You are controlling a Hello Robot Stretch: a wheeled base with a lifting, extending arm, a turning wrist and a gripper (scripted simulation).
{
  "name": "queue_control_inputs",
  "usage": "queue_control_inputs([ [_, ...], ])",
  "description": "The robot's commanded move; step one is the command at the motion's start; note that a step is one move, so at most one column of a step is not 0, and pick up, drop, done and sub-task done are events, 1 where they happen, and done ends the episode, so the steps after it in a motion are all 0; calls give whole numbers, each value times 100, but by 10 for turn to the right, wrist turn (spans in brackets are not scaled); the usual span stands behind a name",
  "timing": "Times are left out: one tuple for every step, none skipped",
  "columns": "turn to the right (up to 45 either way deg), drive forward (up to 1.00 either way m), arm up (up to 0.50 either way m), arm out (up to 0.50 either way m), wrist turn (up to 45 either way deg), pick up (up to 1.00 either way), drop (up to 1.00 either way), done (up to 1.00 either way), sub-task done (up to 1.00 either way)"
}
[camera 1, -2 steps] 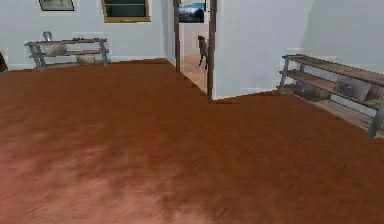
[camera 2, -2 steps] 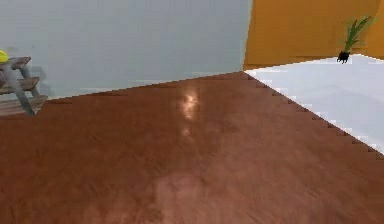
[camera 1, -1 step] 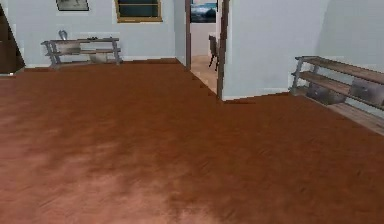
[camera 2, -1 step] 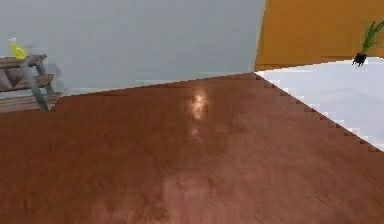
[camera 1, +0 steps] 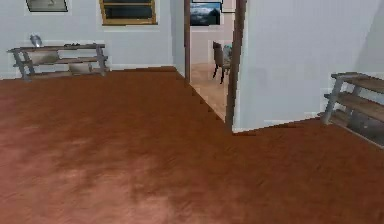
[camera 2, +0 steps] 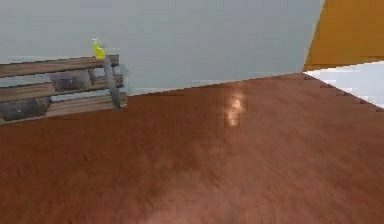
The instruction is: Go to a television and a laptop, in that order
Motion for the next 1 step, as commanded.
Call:
queue_control_inputs([
  [0,100,0,0,0,0,0,0,0],
])
